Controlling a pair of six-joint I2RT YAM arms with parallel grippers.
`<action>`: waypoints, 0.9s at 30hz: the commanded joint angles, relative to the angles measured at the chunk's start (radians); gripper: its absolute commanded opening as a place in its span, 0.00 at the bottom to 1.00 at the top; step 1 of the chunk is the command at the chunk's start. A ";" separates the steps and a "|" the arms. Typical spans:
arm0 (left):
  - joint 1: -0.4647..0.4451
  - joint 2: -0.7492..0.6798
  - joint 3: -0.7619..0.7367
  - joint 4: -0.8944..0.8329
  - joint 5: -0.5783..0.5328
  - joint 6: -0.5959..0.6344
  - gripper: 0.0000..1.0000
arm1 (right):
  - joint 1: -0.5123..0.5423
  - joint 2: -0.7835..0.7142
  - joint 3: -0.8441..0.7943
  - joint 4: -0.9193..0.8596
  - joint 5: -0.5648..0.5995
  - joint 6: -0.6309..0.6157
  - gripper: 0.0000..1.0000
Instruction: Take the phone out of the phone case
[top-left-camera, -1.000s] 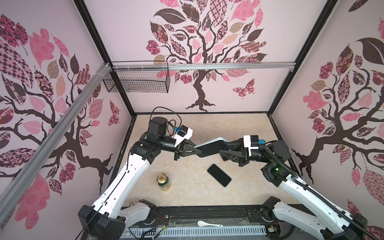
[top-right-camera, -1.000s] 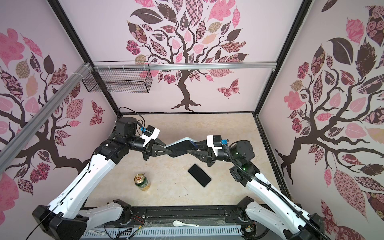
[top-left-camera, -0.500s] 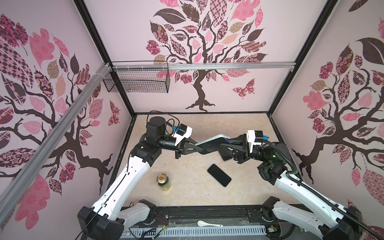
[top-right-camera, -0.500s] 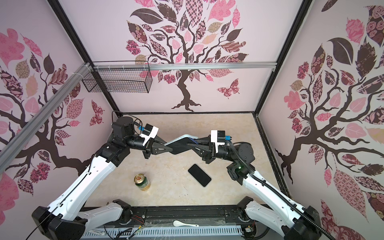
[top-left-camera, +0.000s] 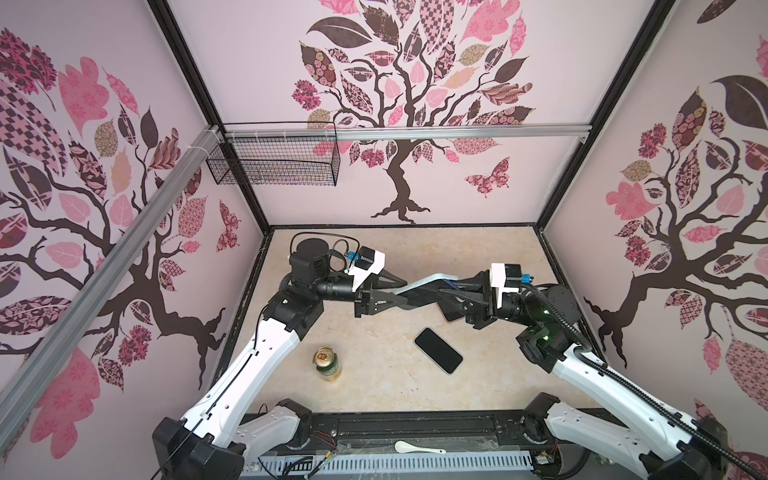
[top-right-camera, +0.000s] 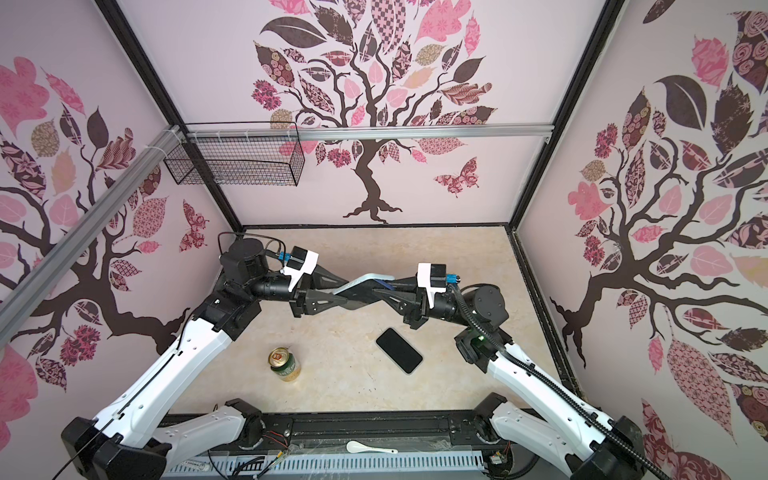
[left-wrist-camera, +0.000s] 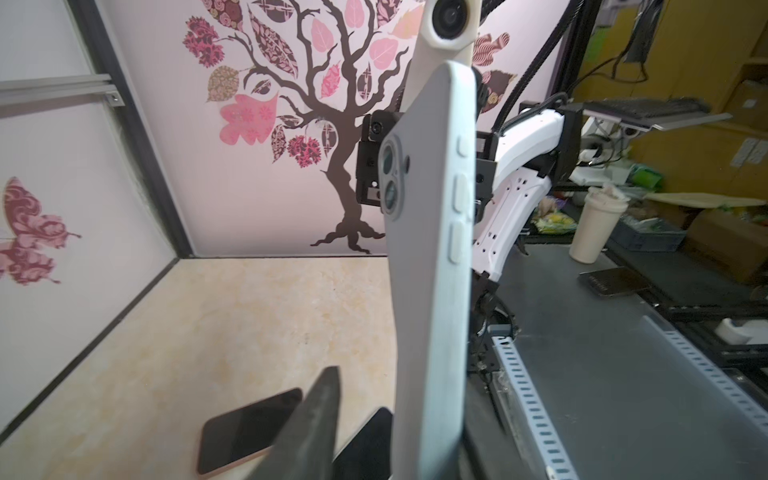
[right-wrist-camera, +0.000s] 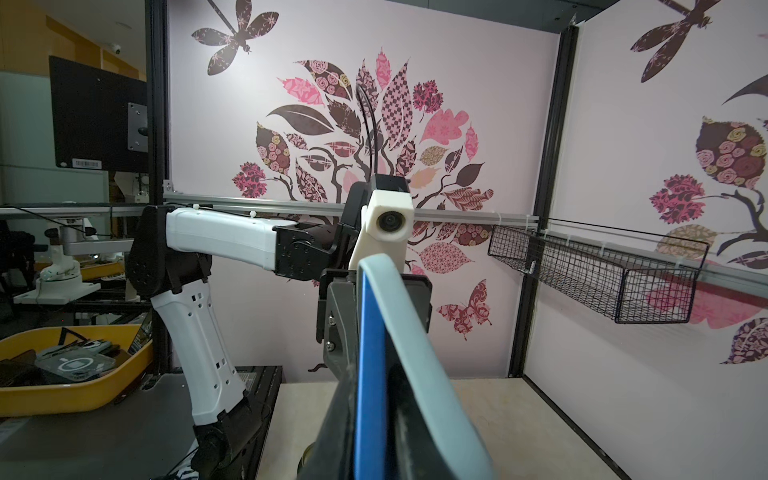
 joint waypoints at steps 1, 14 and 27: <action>0.002 -0.038 -0.016 -0.028 -0.095 -0.029 0.55 | 0.010 -0.050 0.062 -0.234 0.040 -0.206 0.00; -0.004 -0.046 0.091 -0.360 -0.418 0.048 0.72 | 0.011 -0.006 0.071 -0.576 0.272 -0.756 0.00; -0.097 0.094 0.194 -0.461 -0.458 0.047 0.67 | 0.036 0.084 0.071 -0.605 0.292 -1.039 0.00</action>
